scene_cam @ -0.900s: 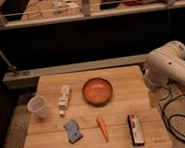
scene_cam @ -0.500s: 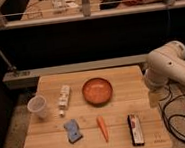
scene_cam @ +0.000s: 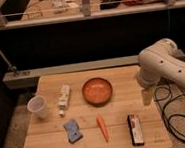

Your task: Stand the bottle upright

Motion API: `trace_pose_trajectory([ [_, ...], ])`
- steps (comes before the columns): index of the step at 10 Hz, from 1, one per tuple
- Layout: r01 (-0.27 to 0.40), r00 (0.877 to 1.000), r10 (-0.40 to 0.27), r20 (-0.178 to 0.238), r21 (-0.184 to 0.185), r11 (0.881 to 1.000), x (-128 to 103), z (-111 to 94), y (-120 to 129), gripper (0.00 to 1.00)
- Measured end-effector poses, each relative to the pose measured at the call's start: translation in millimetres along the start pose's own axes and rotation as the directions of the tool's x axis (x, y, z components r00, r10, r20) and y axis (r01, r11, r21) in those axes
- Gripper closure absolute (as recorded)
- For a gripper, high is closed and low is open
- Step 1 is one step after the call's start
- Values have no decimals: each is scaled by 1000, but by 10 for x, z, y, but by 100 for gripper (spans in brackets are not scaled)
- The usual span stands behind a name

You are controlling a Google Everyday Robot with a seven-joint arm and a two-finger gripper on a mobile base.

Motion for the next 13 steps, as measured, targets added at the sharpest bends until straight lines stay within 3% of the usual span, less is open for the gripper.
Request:
trace_pose_trajectory([
  [2,29,1000,-29,5,10,1000,-51,-37,-37,20],
  [5,73,997,-74,24,26,997,-397,-79,-119,20],
  [8,100,994,-101,31,38,994,-452,-113,-176,20],
  [11,145,988,-147,49,45,988,-811,-135,-265,20],
  [13,174,983,-177,57,51,983,-928,-148,-314,20],
])
